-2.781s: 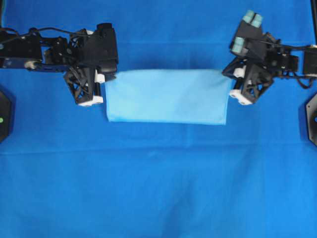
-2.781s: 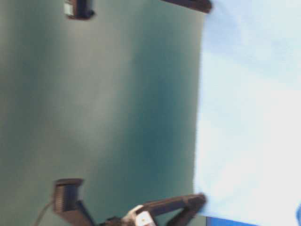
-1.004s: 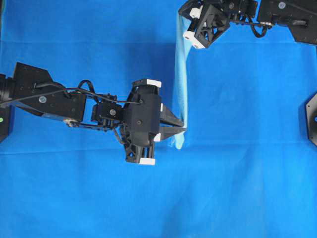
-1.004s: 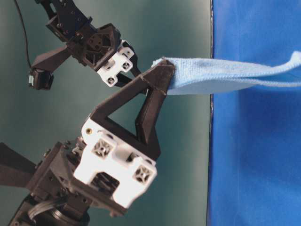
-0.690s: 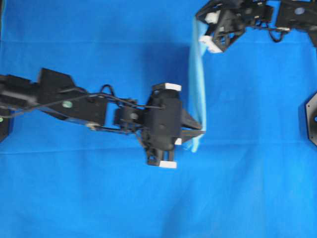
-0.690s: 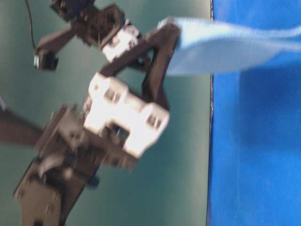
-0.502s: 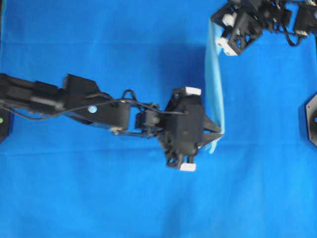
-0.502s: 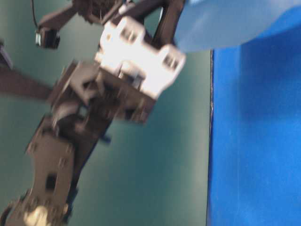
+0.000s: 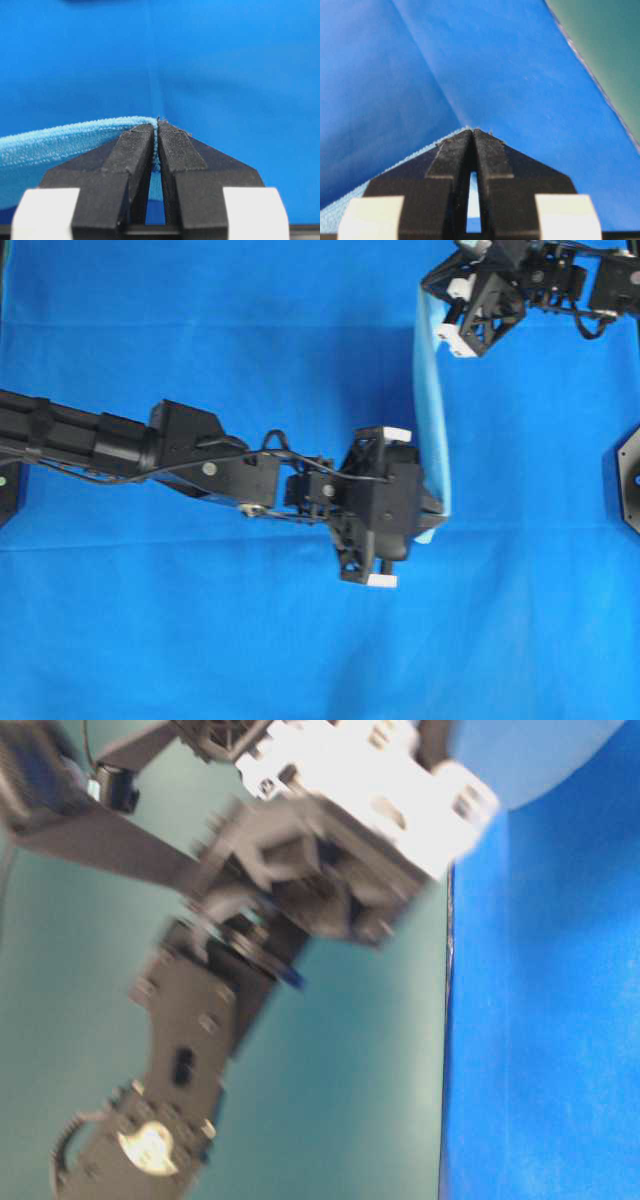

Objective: Fold the light blue towel.
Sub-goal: 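Swing the left gripper's end across toward the right gripper's end, then lay the strip down folded in half and open both grippers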

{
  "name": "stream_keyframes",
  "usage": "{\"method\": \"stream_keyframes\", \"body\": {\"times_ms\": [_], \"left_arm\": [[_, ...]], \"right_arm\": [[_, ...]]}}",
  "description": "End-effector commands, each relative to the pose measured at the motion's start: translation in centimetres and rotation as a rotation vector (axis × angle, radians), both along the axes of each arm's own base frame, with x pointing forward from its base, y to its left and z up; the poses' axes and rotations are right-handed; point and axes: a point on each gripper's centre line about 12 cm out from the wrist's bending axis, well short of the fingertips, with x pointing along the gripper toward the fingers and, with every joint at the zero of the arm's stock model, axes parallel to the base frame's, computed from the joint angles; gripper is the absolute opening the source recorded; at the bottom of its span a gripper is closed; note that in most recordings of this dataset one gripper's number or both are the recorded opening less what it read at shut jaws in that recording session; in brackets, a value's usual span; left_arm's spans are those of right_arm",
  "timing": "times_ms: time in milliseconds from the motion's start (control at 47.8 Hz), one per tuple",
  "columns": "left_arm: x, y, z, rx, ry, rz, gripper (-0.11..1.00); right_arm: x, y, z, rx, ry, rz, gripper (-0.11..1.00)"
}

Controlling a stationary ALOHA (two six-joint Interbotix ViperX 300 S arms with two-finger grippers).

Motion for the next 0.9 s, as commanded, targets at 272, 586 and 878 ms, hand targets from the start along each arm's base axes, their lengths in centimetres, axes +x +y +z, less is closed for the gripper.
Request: {"method": "stream_keyframes", "body": {"times_ms": [272,586,878], "left_arm": [[-5.6,-0.7,-0.2,-0.092,0.0,0.022,0.03],[-8.3,-0.3,-1.5,-0.136,0.044,0.053,0.03],[-8.0,-0.3,-1.4,-0.123,0.036,0.044,0.03]], "right_arm": [[5.1,-2.1,-0.9,-0.012,-0.077,0.056,0.02],[7.4,-2.2,-1.8,-0.009,-0.078,0.085,0.02],[7.9,-1.7,-1.9,-0.021,-0.092,0.119,0.02]]}}
